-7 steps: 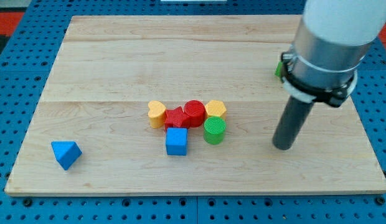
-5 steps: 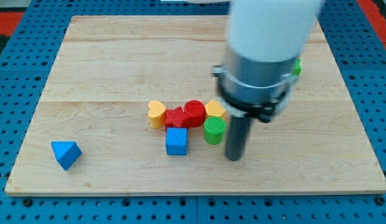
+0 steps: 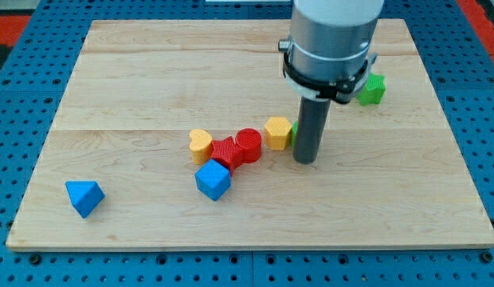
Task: Slide the green cicle to the left of the green star
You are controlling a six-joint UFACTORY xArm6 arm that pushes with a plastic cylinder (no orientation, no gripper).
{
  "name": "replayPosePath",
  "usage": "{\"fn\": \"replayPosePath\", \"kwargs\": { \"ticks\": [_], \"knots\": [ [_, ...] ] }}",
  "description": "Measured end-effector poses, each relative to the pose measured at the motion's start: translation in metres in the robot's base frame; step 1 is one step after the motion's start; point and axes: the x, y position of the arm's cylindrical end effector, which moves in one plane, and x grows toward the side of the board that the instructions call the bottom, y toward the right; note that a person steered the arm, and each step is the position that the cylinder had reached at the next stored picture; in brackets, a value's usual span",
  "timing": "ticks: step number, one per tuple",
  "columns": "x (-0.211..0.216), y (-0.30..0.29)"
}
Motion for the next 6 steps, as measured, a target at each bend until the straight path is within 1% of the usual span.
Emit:
{"fn": "replayPosePath", "kwargs": {
  "ticks": [1, 2, 3, 4, 6],
  "knots": [
    [-0.035, 0.0],
    [-0.061, -0.016],
    [-0.082, -0.017],
    [-0.097, 0.002],
    [-0.097, 0.011]
  ]
}}
